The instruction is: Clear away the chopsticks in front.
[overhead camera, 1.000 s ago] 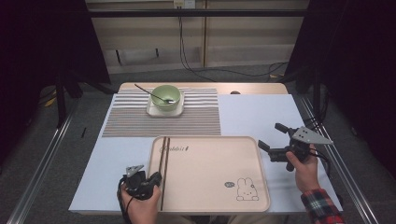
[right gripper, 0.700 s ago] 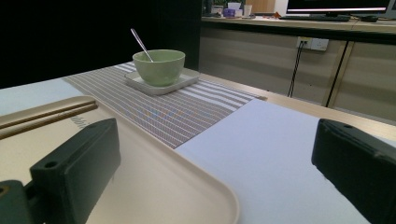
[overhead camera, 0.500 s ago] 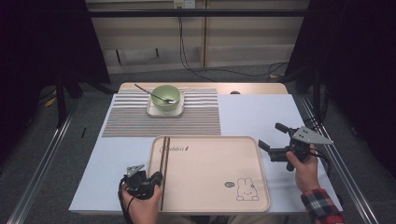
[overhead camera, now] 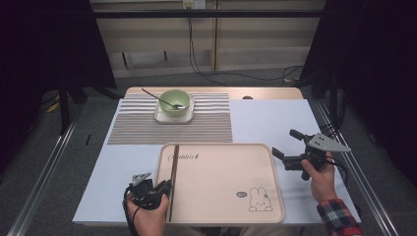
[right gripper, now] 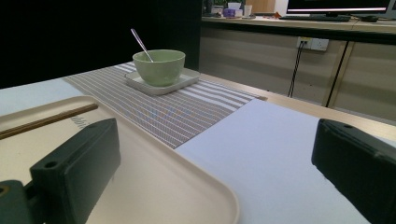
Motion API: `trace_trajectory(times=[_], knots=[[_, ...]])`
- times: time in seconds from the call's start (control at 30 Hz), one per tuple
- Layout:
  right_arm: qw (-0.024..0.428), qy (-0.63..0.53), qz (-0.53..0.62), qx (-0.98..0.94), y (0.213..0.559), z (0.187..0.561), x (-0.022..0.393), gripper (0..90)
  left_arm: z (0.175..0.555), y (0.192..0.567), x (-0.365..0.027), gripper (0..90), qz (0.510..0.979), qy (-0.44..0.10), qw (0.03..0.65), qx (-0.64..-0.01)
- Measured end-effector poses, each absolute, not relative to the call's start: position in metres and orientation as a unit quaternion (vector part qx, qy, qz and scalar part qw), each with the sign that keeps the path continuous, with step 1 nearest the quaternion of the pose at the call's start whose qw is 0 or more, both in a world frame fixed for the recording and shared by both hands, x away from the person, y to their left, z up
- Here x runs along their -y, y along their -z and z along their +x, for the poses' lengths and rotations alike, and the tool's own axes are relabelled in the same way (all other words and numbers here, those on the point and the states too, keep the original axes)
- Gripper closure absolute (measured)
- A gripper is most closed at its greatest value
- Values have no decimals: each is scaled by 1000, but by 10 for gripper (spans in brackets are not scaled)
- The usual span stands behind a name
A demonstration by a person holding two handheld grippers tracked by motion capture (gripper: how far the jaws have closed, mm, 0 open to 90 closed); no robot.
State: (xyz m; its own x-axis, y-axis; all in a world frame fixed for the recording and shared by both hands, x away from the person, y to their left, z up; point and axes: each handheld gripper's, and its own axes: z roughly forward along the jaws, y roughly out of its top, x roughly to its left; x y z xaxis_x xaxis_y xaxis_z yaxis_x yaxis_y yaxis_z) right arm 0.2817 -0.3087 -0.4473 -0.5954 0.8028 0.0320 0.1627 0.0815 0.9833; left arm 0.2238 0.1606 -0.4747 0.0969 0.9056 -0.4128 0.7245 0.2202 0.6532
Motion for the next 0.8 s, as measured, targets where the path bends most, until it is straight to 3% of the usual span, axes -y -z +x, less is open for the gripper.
trace_trajectory(times=[0.27, 0.67, 0.8], knots=[[278, -576, 354, -682, 447, 282, 309, 8, 227, 466, -163, 709, 620, -112, 425, -650], [276, -577, 348, -686, 448, 283, 309, 8, 244, 451, -169, 487, 610, -134, 467, -626], [276, -576, 353, -683, 448, 283, 308, 8, 251, 449, -170, 375, 605, -137, 484, -617]])
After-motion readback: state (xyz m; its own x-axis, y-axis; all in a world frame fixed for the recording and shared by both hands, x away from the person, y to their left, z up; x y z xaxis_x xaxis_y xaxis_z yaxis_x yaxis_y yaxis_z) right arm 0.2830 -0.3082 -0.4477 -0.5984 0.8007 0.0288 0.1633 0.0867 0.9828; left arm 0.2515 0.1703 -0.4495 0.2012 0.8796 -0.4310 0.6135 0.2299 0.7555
